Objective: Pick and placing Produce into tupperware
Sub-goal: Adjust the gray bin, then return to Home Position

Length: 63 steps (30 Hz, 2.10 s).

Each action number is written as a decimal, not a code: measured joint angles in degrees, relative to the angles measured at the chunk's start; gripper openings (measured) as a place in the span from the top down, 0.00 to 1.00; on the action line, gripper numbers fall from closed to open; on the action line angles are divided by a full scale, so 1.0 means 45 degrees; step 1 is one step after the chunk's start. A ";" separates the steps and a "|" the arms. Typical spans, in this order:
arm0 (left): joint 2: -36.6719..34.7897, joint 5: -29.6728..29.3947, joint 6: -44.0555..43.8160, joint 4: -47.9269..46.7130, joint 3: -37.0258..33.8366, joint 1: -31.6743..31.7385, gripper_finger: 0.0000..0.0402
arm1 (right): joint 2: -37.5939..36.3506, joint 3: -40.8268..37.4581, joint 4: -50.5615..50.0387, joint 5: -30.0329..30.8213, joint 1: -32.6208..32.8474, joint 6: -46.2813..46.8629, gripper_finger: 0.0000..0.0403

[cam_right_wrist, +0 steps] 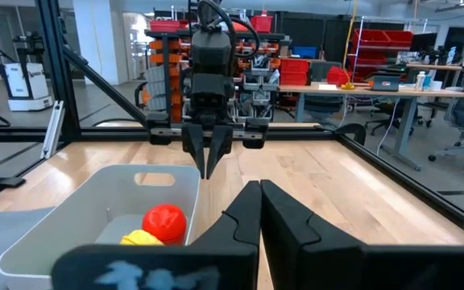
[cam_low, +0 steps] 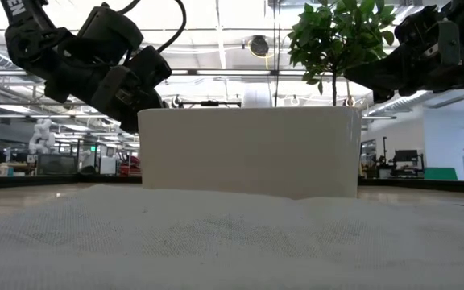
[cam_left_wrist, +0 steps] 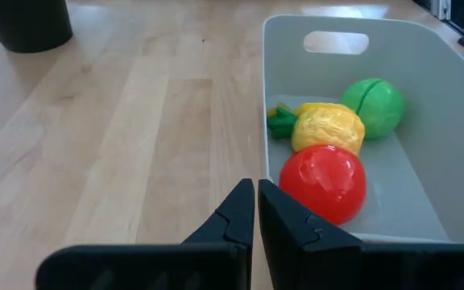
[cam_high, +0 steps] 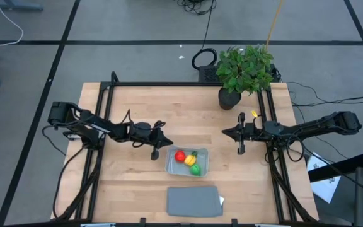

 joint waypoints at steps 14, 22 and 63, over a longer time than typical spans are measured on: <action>0.0000 -0.0005 -0.0097 -0.0097 -0.0015 -0.0273 0.95 | 0.0000 0.0000 -0.0014 0.0000 0.0005 -0.0049 1.00; -0.0005 -0.0078 -0.0092 -0.0124 -0.0015 -0.0384 0.95 | -0.0002 0.0000 -0.0015 0.0002 0.0003 -0.0051 1.00; -0.9168 -0.3191 0.3664 -0.7366 -0.0024 -0.1427 0.95 | -0.4078 0.1545 -0.5975 0.0019 0.0005 0.0587 1.00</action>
